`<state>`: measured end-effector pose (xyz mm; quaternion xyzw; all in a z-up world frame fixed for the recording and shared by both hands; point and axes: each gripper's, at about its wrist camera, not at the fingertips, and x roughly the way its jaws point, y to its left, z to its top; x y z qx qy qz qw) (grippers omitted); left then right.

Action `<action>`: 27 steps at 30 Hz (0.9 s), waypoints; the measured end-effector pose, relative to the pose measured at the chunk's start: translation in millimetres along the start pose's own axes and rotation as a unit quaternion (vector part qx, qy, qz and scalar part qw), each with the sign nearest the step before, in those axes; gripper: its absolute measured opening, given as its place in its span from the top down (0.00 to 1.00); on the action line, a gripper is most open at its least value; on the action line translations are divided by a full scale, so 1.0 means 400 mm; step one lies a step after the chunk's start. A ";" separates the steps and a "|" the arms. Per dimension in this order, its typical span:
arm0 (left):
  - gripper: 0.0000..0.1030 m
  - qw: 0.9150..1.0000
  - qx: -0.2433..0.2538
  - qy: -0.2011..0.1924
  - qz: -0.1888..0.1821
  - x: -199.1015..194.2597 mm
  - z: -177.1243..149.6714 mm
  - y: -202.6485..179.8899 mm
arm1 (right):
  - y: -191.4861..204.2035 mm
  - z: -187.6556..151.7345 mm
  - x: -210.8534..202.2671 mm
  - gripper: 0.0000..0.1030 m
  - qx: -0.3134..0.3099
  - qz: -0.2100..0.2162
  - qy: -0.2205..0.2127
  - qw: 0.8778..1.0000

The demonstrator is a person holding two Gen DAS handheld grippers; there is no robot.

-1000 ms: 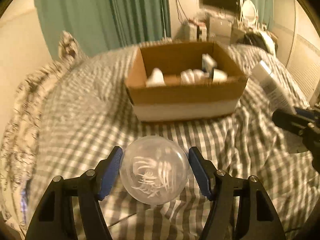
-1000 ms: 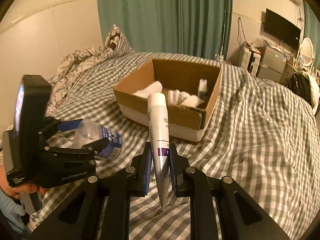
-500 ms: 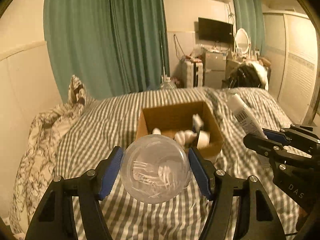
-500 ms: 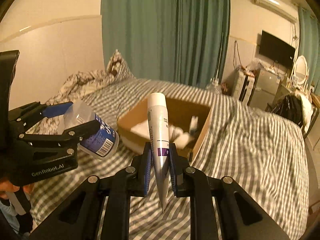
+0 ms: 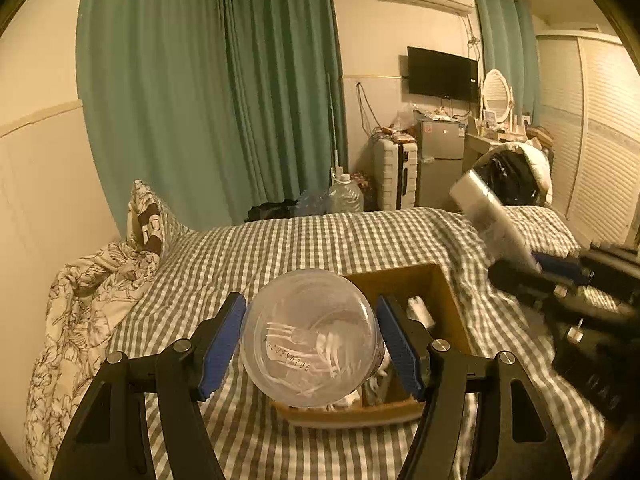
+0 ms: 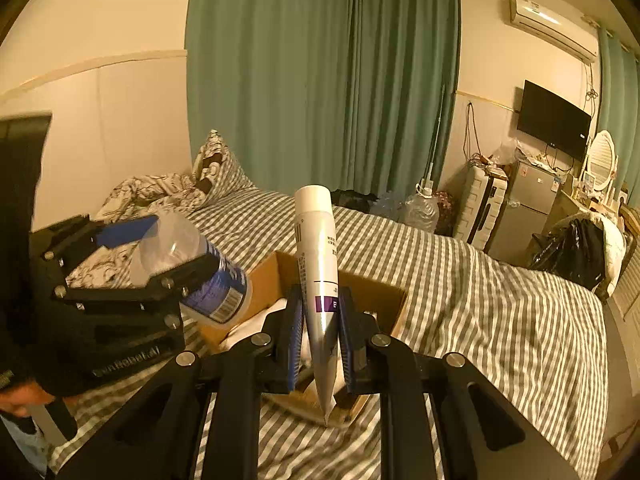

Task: Organize objects
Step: 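Carry bottle and tube over the box and open both tools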

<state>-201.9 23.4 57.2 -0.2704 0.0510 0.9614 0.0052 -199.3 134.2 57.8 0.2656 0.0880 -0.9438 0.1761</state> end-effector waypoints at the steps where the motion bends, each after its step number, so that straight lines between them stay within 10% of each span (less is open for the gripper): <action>1: 0.33 1.000 -0.001 0.002 0.001 0.020 0.005 0.002 | -0.005 0.013 0.013 0.85 -0.001 -0.002 0.001 1.000; 27: 0.33 0.995 0.000 0.103 -0.008 0.322 -0.096 -0.014 | -0.065 -0.056 0.363 0.85 0.004 0.012 0.098 0.995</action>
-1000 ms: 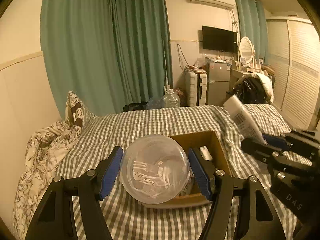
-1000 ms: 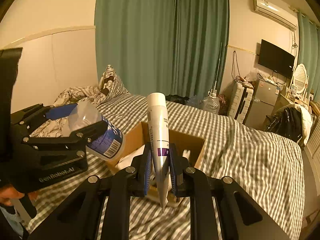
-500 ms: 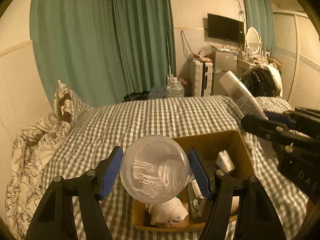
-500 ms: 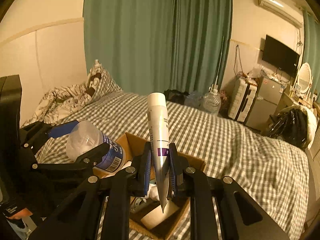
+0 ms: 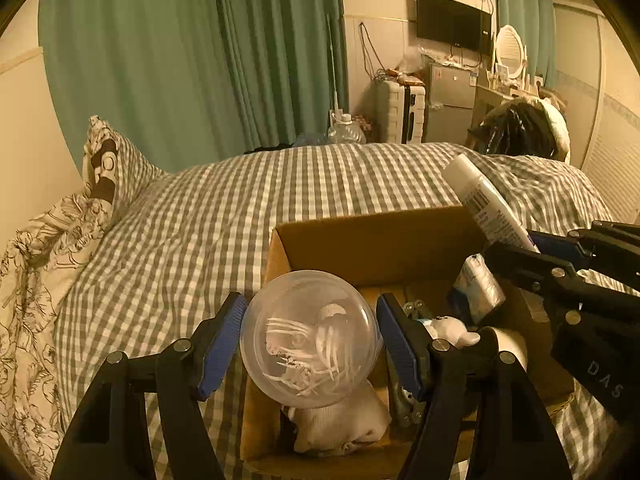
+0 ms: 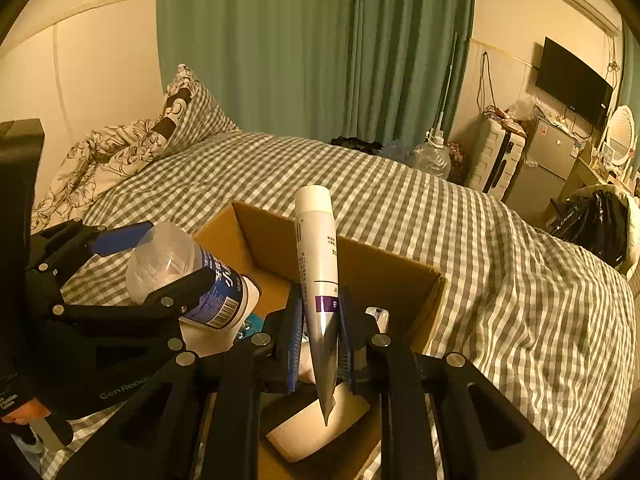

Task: Organize objects
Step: 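Carry bottle and tube over the box and open both tools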

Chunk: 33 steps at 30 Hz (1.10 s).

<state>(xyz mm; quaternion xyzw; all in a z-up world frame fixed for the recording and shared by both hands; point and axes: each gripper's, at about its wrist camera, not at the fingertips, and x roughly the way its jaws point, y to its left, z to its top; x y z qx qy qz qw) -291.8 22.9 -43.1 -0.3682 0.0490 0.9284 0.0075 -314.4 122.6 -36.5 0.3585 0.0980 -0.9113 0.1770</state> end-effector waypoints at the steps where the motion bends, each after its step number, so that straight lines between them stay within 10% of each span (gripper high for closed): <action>1: 0.33 1.000 0.000 0.000 -0.001 0.002 -0.002 0.003 | -0.001 -0.001 0.001 0.85 0.001 0.000 0.001 1.000; 10: 0.31 1.000 0.007 -0.001 0.000 -0.010 0.005 0.003 | 0.003 -0.002 -0.018 0.82 0.004 -0.003 -0.007 1.000; 14: 0.23 1.000 0.009 -0.008 0.010 -0.040 0.011 0.002 | -0.008 0.002 -0.051 0.51 0.020 -0.024 -0.019 0.999; 33: 0.00 0.989 -0.035 -0.140 0.016 -0.456 0.058 0.049 | 0.017 0.022 -0.486 0.14 0.072 -0.085 -0.138 0.984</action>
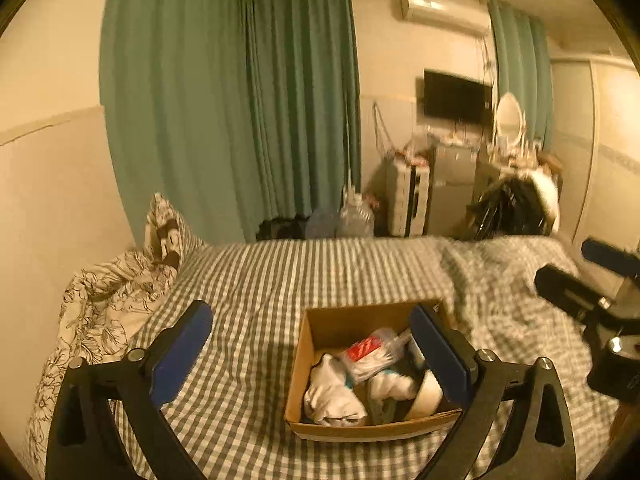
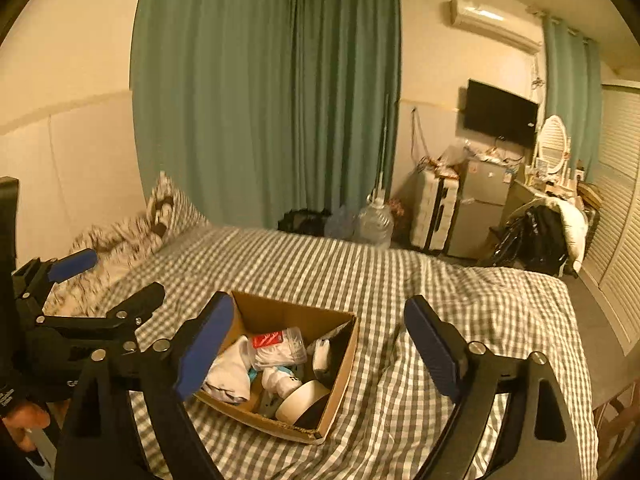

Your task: Organize objects

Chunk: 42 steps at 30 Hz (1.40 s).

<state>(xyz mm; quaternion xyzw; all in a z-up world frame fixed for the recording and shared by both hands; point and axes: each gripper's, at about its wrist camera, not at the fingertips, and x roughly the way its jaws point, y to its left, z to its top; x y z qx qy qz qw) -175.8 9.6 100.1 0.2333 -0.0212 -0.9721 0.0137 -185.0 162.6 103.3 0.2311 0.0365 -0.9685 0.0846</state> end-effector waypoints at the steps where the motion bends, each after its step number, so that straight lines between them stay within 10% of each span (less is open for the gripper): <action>1: 0.00 1.000 -0.004 -0.012 0.000 -0.030 0.004 0.002 | 0.000 0.001 -0.021 0.13 0.002 -0.001 -0.005 1.000; 14: 0.00 0.996 -0.014 -0.083 0.006 -0.250 -0.102 0.003 | -0.033 -0.117 -0.249 0.00 0.012 -0.044 -0.082 0.996; 42: 0.00 0.998 -0.046 -0.039 0.027 -0.216 -0.238 0.026 | -0.044 -0.242 -0.163 0.00 0.027 -0.057 -0.048 0.997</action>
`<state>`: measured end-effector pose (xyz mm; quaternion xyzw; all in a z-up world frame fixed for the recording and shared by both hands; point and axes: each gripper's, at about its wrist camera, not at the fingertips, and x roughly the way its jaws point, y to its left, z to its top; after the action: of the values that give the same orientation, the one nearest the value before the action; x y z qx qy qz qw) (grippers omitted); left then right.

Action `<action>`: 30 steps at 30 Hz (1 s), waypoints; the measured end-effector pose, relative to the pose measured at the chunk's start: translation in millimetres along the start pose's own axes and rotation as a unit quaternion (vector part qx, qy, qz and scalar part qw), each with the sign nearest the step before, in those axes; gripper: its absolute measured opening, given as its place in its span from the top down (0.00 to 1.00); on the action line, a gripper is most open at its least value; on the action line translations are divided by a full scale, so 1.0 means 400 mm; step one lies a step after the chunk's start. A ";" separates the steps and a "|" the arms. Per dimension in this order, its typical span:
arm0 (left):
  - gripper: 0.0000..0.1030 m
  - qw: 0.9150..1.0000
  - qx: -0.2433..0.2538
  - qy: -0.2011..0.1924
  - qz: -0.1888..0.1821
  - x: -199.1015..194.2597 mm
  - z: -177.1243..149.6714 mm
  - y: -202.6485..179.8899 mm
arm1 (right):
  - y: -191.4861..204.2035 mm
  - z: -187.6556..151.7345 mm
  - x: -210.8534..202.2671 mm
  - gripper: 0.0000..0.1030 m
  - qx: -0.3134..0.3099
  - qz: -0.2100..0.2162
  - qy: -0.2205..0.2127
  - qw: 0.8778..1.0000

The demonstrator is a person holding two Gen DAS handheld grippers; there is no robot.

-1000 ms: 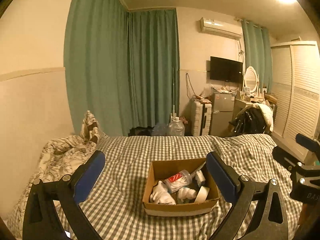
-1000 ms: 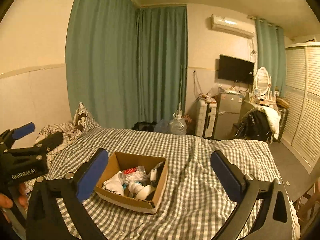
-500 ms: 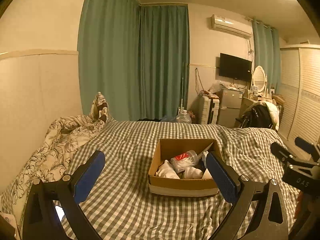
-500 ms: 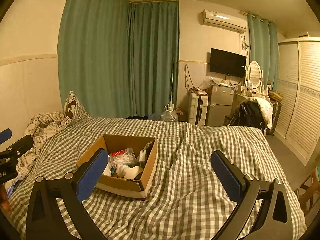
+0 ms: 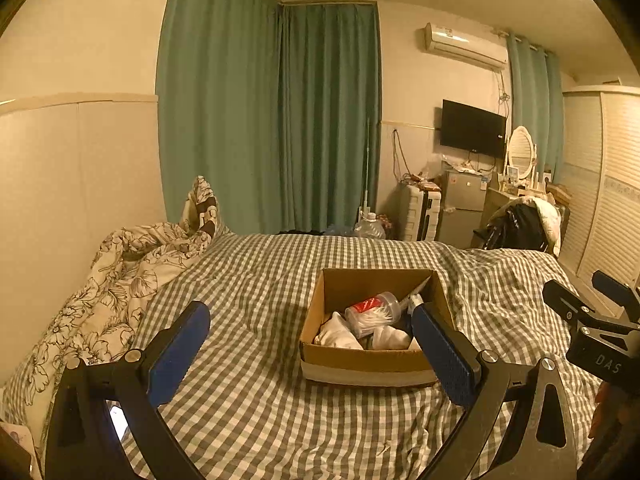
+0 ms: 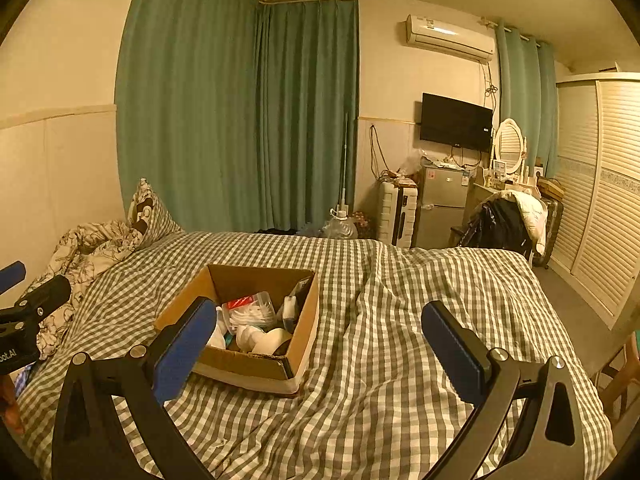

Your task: Organize objects

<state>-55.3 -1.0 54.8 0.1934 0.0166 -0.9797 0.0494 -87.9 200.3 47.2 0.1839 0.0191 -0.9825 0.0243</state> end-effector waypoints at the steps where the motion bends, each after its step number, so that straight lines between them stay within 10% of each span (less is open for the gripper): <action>1: 0.00 1.000 0.000 0.000 0.000 0.000 -0.001 0.000 | 0.000 -0.001 0.000 0.00 0.000 0.000 0.000 1.000; 30: 0.00 1.000 0.005 0.006 0.002 0.012 -0.016 0.002 | 0.013 -0.015 -0.003 0.00 -0.004 0.003 0.005 1.000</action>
<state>-57.3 -2.1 46.9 0.1998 0.0118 -0.9785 0.0498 -84.4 195.3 41.8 0.1883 0.0226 -0.9815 0.0274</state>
